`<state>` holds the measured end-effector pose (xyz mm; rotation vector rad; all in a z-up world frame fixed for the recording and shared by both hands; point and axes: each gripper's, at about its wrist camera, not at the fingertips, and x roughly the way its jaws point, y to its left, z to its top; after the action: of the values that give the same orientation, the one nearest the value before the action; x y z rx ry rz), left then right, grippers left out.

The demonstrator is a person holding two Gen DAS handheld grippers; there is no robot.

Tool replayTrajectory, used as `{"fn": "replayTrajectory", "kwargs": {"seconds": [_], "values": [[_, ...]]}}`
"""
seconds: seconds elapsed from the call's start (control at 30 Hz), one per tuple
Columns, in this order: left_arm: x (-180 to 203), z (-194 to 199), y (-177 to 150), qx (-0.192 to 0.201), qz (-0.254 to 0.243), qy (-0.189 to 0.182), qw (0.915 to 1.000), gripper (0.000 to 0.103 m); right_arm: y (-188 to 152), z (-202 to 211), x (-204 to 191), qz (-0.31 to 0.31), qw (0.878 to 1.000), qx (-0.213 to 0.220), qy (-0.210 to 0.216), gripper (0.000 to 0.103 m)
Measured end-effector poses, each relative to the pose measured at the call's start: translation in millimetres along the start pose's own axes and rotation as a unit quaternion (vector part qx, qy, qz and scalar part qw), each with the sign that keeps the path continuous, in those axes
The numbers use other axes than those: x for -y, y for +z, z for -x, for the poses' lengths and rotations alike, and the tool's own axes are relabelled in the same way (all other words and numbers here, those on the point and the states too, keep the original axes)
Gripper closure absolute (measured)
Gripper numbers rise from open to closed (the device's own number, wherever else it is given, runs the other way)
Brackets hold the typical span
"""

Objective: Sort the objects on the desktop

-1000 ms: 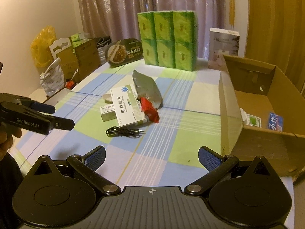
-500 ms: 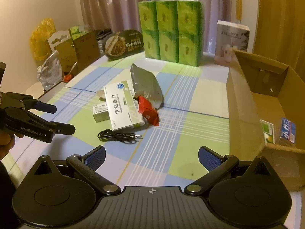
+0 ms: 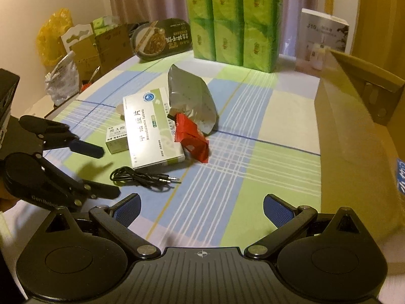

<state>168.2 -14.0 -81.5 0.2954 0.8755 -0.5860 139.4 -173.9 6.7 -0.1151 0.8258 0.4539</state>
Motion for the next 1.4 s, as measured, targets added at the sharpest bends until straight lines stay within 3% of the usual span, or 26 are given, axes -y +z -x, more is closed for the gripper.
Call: {"fn": "replayTrajectory", "kwargs": {"seconds": [0.1, 0.17, 0.3, 0.33, 0.47, 0.53, 0.77, 1.0, 1.17, 1.23, 1.4], "values": [[0.2, -10.2, 4.4, 0.001, -0.005, -0.019, 0.9998, 0.038, 2.7, -9.6, 1.0, 0.008, 1.0, -0.003, 0.003, 0.002], [-0.6, -15.9, 6.3, -0.002, -0.003, -0.027, 0.9996, 0.053, 4.7, -15.0, 2.3, 0.009, 1.0, -0.004, 0.003, 0.002], [-0.4, -22.1, 6.6, -0.007, -0.003, -0.024, 0.9997, 0.066, 8.8, -25.3, 5.1, 0.013, 1.0, -0.007, 0.005, 0.002], [0.2, -21.5, 6.7, -0.007, -0.007, -0.027, 0.9996, 0.074, 10.4, -28.1, 5.4, 0.016, 1.0, -0.008, 0.006, 0.002], [-0.7, -15.7, 5.3, -0.007, -0.015, -0.03, 0.9994, 0.082, 20.4, -39.6, 2.9, 0.03, 0.999, -0.007, 0.008, 0.003], [-1.1, -12.2, 3.8, -0.006, -0.014, -0.023, 0.9996, 0.082, 27.0, -45.7, -0.2, 0.038, 0.999, -0.003, 0.012, 0.005], [1.3, -5.5, 1.0, -0.001, -0.008, -0.016, 0.9998, 0.085, 47.2, -70.0, -6.4, 0.045, 0.999, 0.008, 0.019, 0.035], [5.2, -10.7, 0.0, -0.006, -0.019, -0.002, 0.9998, 0.085, 55.0, -87.9, -12.5, 0.074, 0.997, 0.015, 0.002, 0.049], [5.6, -11.0, -0.7, -0.003, -0.016, 0.0, 0.9999, 0.085, 58.5, -87.9, -11.1, 0.066, 0.998, 0.012, 0.001, 0.083], [6.7, -11.8, -1.1, -0.003, -0.016, 0.002, 0.9999, 0.084, 58.1, -85.1, -9.7, 0.062, 0.998, 0.013, -0.003, 0.088], [9.3, -12.3, -1.3, -0.002, -0.019, 0.002, 0.9998, 0.083, 49.4, -64.9, -0.1, 0.022, 1.0, 0.006, 0.001, 0.089]]}}
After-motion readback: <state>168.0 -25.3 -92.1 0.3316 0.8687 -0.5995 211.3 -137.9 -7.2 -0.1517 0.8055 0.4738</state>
